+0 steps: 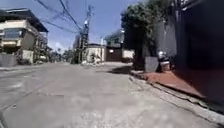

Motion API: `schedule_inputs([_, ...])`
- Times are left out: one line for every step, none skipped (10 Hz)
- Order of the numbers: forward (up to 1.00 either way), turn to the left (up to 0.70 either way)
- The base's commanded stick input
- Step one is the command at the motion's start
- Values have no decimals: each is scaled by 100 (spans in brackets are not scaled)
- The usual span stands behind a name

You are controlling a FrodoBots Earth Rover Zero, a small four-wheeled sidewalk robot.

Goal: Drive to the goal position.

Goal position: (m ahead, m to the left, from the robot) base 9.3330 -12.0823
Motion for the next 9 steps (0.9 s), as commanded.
schedule_inputs([100,0])
schedule_inputs([100,0])
schedule_inputs([100,6])
schedule_inputs([100,34])
schedule_inputs([100,40])
schedule_inputs([100,40])
schedule_inputs([100,0])
schedule_inputs([100,0])
schedule_inputs([100,0])
